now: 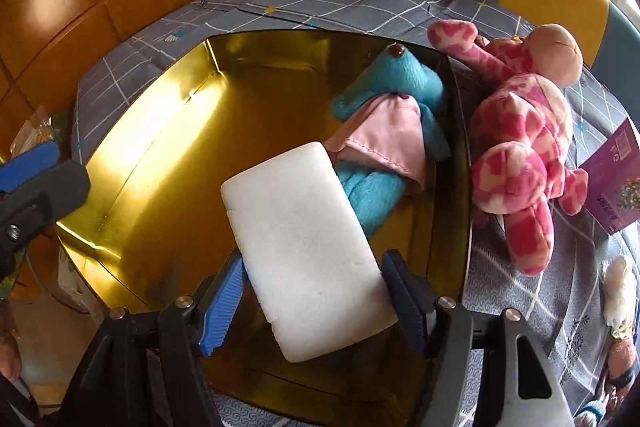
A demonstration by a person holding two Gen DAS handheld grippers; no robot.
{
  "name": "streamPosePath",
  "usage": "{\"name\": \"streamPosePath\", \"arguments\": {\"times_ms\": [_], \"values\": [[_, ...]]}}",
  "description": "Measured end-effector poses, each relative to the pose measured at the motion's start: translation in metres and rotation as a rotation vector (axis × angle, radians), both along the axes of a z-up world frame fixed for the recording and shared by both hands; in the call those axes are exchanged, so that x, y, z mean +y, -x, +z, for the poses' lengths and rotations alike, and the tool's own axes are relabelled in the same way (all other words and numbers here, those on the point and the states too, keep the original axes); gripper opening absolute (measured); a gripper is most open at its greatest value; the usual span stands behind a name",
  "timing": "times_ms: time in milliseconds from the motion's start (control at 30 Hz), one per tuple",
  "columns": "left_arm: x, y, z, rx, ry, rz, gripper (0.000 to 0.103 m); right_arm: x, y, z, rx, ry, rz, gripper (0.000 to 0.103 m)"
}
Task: Organize soft objects
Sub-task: 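Lower the sponge into the tray and open the right tool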
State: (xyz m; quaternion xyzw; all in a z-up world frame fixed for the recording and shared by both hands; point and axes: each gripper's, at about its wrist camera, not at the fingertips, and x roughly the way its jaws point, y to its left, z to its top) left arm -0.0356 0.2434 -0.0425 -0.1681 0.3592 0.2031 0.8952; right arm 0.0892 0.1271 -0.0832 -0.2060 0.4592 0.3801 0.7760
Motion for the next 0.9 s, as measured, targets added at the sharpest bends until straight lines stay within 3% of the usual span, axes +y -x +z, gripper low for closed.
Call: {"name": "streamPosePath", "arguments": {"times_ms": [233, 500, 900], "values": [[-0.005, 0.000, 0.003, -0.004, -0.003, -0.009, 0.087, -0.013, 0.004, 0.011, -0.009, -0.050, -0.035, 0.077], [-0.014, 0.000, 0.007, -0.009, -0.011, -0.029, 0.087, -0.031, 0.009, 0.027, -0.023, -0.107, -0.081, 0.077], [-0.039, -0.008, 0.015, -0.010, -0.044, -0.102, 0.087, -0.098, 0.005, 0.050, -0.053, -0.191, -0.233, 0.077]]}}
